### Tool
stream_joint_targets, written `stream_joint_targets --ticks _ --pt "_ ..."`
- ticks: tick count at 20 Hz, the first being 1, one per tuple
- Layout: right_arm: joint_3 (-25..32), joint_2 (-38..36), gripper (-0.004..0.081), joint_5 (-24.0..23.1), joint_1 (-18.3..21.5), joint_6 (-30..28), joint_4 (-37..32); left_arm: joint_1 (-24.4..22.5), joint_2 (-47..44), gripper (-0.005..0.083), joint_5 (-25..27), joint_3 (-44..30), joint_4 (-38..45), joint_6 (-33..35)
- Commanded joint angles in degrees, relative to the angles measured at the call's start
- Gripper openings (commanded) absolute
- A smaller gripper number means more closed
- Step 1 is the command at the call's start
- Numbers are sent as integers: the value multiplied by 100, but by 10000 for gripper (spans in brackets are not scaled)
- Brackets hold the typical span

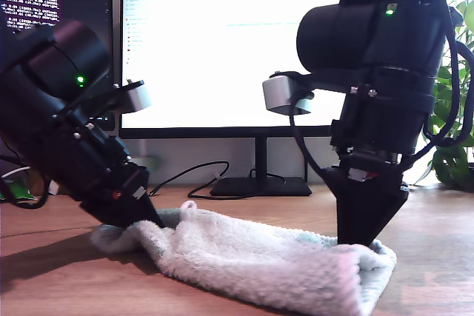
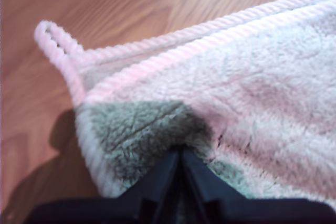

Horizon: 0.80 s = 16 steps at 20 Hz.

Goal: Fold the tea towel to a neat square and place it to the right

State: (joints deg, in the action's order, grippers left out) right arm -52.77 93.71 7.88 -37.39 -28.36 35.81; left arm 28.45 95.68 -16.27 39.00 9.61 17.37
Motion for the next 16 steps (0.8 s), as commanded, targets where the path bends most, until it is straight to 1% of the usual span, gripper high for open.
stream_joint_targets --ticks 1,3,7,9,16 --pt "251 138 -12 46 -164 55 90 -20 313 -21 -144 15 -61 389" --pt "251 138 -12 52 -236 101 85 -22 361 -21 -140 173 -63 450" --pt "251 138 -12 61 -396 151 72 -22 450 -21 -146 555 -125 820" --pt "251 138 -12 59 -487 162 70 -20 562 -21 -146 710 -149 863" --pt "240 138 -12 87 -612 675 -107 -20 1119 -21 -177 1198 -271 1123"
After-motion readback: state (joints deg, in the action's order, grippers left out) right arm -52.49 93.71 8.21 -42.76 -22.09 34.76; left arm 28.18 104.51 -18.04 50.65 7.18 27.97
